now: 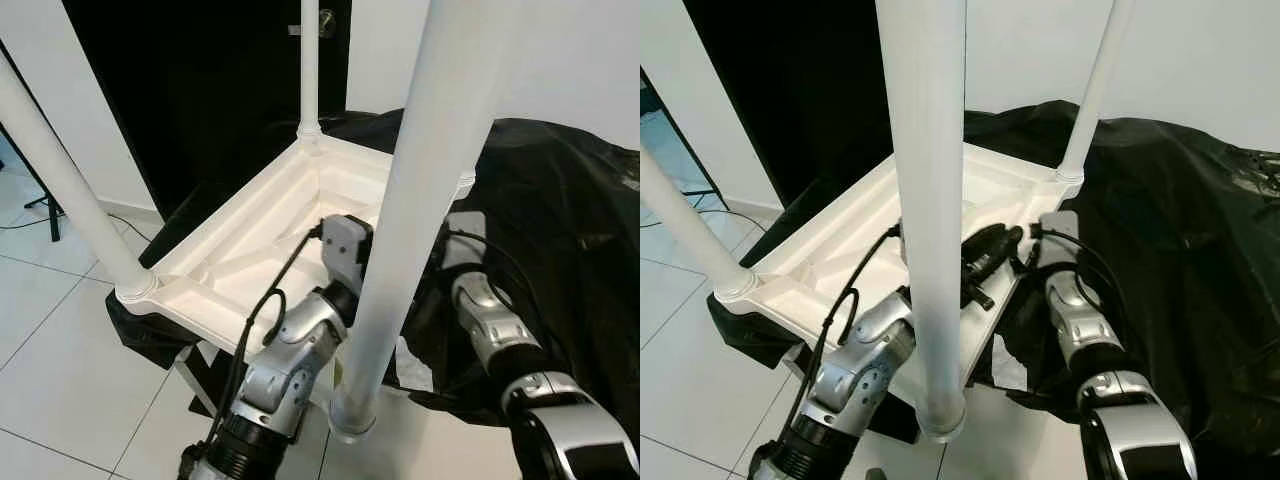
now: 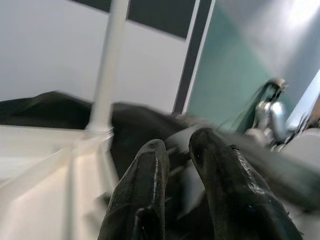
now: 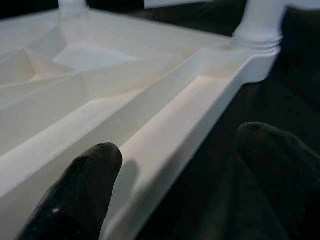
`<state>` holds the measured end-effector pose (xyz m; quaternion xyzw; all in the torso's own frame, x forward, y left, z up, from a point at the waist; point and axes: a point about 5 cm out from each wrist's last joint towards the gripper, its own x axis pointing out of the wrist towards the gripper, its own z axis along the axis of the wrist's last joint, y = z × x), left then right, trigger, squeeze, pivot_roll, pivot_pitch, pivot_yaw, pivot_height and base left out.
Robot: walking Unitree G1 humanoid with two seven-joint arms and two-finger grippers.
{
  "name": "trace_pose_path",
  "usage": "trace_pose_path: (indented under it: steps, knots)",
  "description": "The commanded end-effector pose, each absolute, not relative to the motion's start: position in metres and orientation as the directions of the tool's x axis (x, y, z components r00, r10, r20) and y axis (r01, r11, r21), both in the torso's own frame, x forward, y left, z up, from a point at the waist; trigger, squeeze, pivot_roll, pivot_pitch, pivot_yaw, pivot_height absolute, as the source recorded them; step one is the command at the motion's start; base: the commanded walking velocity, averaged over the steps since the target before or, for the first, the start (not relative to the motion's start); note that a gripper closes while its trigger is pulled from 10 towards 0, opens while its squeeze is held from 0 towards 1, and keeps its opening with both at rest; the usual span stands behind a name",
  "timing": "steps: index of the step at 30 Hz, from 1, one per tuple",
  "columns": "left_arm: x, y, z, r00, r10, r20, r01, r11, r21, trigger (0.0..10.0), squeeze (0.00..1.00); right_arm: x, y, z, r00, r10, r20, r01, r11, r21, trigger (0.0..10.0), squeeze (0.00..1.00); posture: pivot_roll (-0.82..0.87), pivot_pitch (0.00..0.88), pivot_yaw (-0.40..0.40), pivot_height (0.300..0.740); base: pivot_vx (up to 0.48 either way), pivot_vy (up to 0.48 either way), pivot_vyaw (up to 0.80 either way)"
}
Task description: Building children table
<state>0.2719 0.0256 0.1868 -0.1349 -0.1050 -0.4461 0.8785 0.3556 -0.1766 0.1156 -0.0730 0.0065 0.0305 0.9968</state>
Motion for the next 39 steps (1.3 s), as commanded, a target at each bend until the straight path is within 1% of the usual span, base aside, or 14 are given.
trace_pose_path:
  steps: [1, 9, 13, 16, 18, 22, 24, 31, 32, 33, 34, 36, 37, 39]
  knots:
    - [0.275, 0.042, 0.185, 0.557, -0.774, 0.302, 0.825, 0.558, -0.09, 10.0, 0.0, 0.352, -0.185, 0.12, 0.999, 0.042, 0.029, -0.037, 0.987, -0.154, 10.0, 0.0, 0.03, 0.0, -0.006, 0.74, 0.0, 0.0, 0.0]
    - [0.28, 0.092, 0.177, 0.513, -0.839, 0.18, 0.843, 0.532, 0.08, 10.0, 0.0, 0.337, -0.192, 0.135, 0.991, 0.055, 0.119, -0.036, 0.987, -0.154, 10.0, 0.0, 0.02, 0.0, -0.012, 0.74, 0.0, 0.0, 0.0]
    - [0.271, 0.119, 0.17, 0.399, -0.916, 0.033, 0.905, 0.4, 0.146, 10.0, 0.0, 0.325, -0.199, 0.145, 0.987, 0.049, 0.151, -0.028, 0.991, -0.133, 10.0, 0.0, 0.02, 0.0, -0.016, 0.74, 0.0, 0.0, 0.0]
    - [0.269, 0.124, 0.168, 0.376, -0.927, -0.008, 0.916, 0.371, 0.153, 10.0, 0.0, 0.321, -0.2, 0.147, 0.986, 0.056, 0.156, -0.035, 0.991, -0.132, 10.0, 0.0, 0.02, 0.0, -0.017, 0.74, 0.0, 0.0, 0.0]
    - [0.265, 0.138, 0.164, 0.311, -0.943, -0.119, 0.94, 0.286, 0.186, 10.0, 0.0, 0.309, -0.199, 0.151, 0.984, 0.074, 0.161, -0.055, 0.992, -0.115, 10.0, 0.0, 0.01, 0.0, -0.014, 0.74, 0.0, 0.0, 0.0]
    - [0.271, 0.153, 0.16, 0.293, -0.921, -0.256, 0.939, 0.226, 0.26, 10.0, 0.0, 0.293, -0.193, 0.152, 0.978, 0.141, 0.151, -0.126, 0.986, -0.108, 10.0, 0.0, 0.0, 0.0, -0.005, 0.74, 0.0, 0.0, 0.0]
    - [0.271, 0.153, 0.16, 0.293, -0.921, -0.256, 0.939, 0.226, 0.26, 10.0, 0.0, 0.293, -0.193, 0.152, 0.978, 0.141, 0.151, -0.126, 0.986, -0.108, 10.0, 0.0, 0.0, 0.0, -0.005, 0.74, 0.0, 0.0, 0.0]
    - [0.282, 0.166, 0.153, 0.26, -0.867, -0.426, 0.926, 0.098, 0.365, 10.0, 0.0, 0.272, -0.179, 0.157, 0.964, 0.229, 0.131, -0.219, 0.972, -0.091, 10.0, 0.0, -0.02, 0.0, 0.002, 0.74, 0.0, 0.0, 0.0]
    - [0.283, 0.168, 0.152, 0.246, -0.856, -0.454, 0.928, 0.073, 0.366, 10.0, 0.09, 0.27, -0.178, 0.158, 0.964, 0.23, 0.13, -0.219, 0.971, -0.094, 10.0, 0.0, -0.03, 0.0, 0.003, 0.74, 0.0, 0.0, 0.0]
    - [0.284, 0.169, 0.151, 0.237, -0.849, -0.473, 0.929, 0.057, 0.365, 10.0, 0.09, 0.27, -0.177, 0.158, 0.964, 0.231, 0.129, -0.22, 0.971, -0.096, 10.0, 0.0, -0.03, 0.0, 0.005, 0.74, 0.0, 0.0, 0.0]
    - [0.285, 0.17, 0.15, 0.225, -0.84, -0.494, 0.932, 0.038, 0.36, 10.0, 0.47, 0.269, -0.177, 0.159, 0.965, 0.231, 0.128, -0.22, 0.971, -0.097, 10.0, 0.0, -0.03, 0.0, 0.005, 0.74, 0.0, 0.0, 0.0]
    - [0.285, 0.171, 0.149, 0.217, -0.834, -0.507, 0.934, 0.026, 0.357, 10.0, 0.47, 0.268, -0.178, 0.159, 0.965, 0.231, 0.122, -0.22, 0.971, -0.096, 10.0, 0.0, -0.03, 0.0, 0.005, 0.74, 0.0, 0.0, 0.0]
    - [0.286, 0.172, 0.148, 0.223, -0.823, -0.523, 0.927, 0.013, 0.374, 10.0, 1.0, 0.268, -0.178, 0.16, 0.966, 0.229, 0.119, -0.219, 0.971, -0.097, 10.0, 0.0, -0.03, 0.0, 0.007, 0.74, 0.0, 0.0, 0.0]
    - [0.289, 0.172, 0.145, 0.231, -0.799, -0.554, 0.912, -0.02, 0.409, 10.0, 1.0, 0.266, -0.179, 0.162, 0.967, 0.229, 0.112, -0.219, 0.971, -0.098, 10.0, 0.0, -0.04, 0.0, 0.009, 0.74, 0.0, 0.0, 0.0]
